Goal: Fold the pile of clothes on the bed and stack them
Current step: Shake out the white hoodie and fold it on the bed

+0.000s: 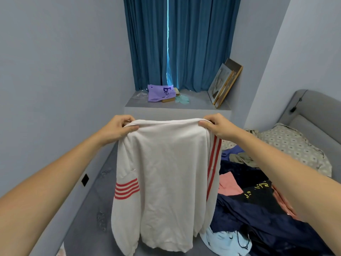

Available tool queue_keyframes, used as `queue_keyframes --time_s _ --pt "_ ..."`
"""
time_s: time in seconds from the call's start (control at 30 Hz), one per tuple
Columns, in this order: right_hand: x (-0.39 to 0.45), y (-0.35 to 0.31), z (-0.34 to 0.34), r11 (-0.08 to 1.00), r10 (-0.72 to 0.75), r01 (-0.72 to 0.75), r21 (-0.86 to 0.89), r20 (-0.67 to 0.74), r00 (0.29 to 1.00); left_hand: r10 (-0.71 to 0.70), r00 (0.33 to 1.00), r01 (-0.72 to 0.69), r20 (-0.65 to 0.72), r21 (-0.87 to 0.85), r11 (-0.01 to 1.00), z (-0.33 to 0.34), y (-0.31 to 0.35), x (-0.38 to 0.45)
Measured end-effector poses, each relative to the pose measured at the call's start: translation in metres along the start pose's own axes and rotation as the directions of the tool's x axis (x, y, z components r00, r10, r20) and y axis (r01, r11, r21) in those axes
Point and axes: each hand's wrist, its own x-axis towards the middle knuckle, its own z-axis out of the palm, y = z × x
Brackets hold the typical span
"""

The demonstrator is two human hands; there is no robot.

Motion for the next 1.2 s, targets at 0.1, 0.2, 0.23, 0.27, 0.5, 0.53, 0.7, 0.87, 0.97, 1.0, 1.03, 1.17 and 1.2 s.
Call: queue_keyframes --time_s 0.1,0.2,0.23,0.27,0.5,0.53,0.7,0.87,0.97,1.0,1.03,1.17,1.2 --pt "0.005 0.009 0.005 1.000 0.003 -0.003 0.004 0.009 1.000 -0.031 0.999 0.029 0.028 0.087 0.996 0.006 -0.007 0.006" --pt "0.017 0.020 0.013 0.999 0.031 -0.030 -0.040 0.025 0.999 -0.086 0.996 0.083 0.015 0.160 0.984 0.016 -0.017 0.021" --pt "0.022 0.024 0.016 0.997 0.042 -0.040 -0.065 0.023 0.999 -0.102 0.995 0.099 0.005 0.176 0.979 0.021 -0.020 0.027" --pt "0.029 0.028 0.017 0.995 0.054 -0.053 -0.090 0.016 0.998 -0.114 0.993 0.114 -0.012 0.189 0.975 0.025 -0.023 0.036" --pt "0.094 0.035 -0.007 0.968 0.092 -0.119 -0.219 -0.130 0.987 -0.202 0.971 0.209 -0.126 0.046 0.977 0.022 -0.021 0.118" --pt "0.104 0.032 -0.015 0.968 0.091 -0.125 -0.219 -0.162 0.983 -0.179 0.973 0.187 -0.144 0.043 0.981 0.015 -0.016 0.131" --pt "0.150 0.010 -0.051 0.974 -0.007 -0.064 -0.218 -0.312 0.950 -0.024 0.966 0.040 -0.259 0.056 0.998 -0.026 0.002 0.181" --pt "0.160 0.002 -0.037 0.983 -0.094 0.028 -0.179 -0.369 0.925 0.057 0.933 -0.022 -0.355 0.101 0.995 -0.040 -0.018 0.179" --pt "0.142 0.020 0.011 0.989 -0.084 0.037 -0.141 -0.342 0.936 0.031 0.948 0.004 -0.315 0.109 0.994 -0.021 -0.062 0.152" --pt "0.133 0.030 0.032 0.992 -0.068 0.030 -0.125 -0.320 0.945 0.015 0.956 0.021 -0.292 0.120 0.993 -0.012 -0.080 0.141" --pt "0.123 0.041 0.056 0.994 -0.051 0.019 -0.112 -0.290 0.956 -0.001 0.962 0.041 -0.274 0.141 0.989 -0.001 -0.101 0.128" --pt "0.075 0.089 0.157 0.994 0.005 -0.022 -0.105 -0.159 0.987 -0.053 0.972 0.104 -0.230 0.214 0.971 0.058 -0.186 0.061" --pt "0.061 0.101 0.181 0.995 0.015 -0.028 -0.094 -0.134 0.991 -0.060 0.973 0.111 -0.225 0.224 0.968 0.075 -0.207 0.042"
